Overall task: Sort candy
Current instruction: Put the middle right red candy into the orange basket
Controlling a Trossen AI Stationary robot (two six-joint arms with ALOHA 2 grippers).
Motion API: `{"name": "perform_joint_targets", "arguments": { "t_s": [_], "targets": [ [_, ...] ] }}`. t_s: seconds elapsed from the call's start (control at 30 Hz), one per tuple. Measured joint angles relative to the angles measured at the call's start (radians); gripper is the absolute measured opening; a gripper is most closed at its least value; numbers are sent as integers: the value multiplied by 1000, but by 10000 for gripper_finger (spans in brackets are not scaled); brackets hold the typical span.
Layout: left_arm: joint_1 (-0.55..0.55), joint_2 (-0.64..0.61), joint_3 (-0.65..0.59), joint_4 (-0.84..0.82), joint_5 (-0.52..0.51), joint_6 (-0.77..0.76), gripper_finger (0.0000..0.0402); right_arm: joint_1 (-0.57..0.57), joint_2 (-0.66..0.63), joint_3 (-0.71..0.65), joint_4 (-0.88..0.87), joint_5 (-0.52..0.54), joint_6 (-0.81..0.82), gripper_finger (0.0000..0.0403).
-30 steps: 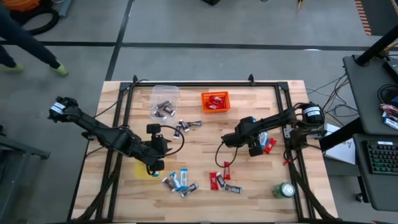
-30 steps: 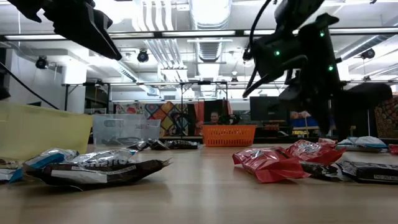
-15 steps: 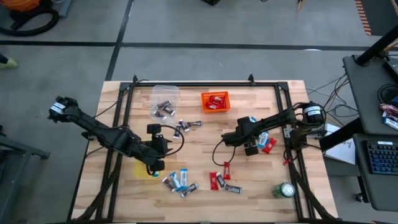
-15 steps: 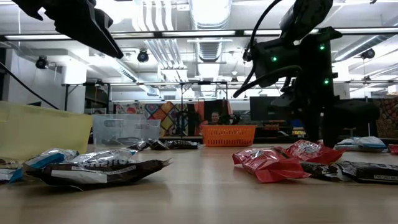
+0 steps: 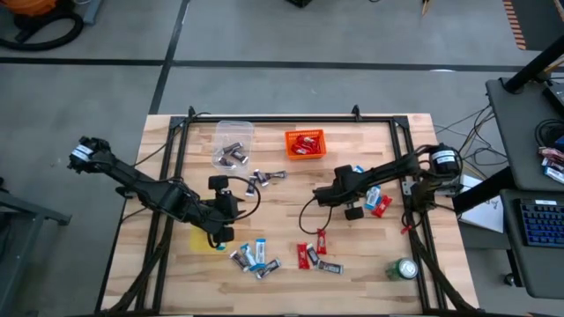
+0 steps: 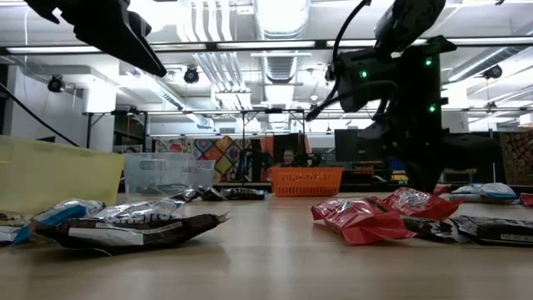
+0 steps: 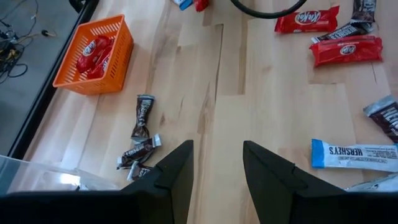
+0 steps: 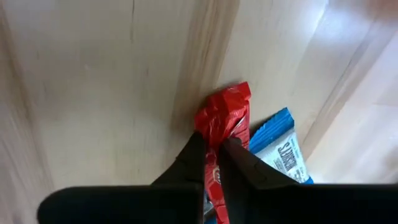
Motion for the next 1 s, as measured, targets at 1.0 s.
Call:
{"name": "perform_joint_targets", "arguments": {
  "t_s": [1.0],
  "targets": [
    [0, 0, 0, 46, 2, -98, 122, -348, -135, 83, 847, -34, 42, 12]
  ]
}}
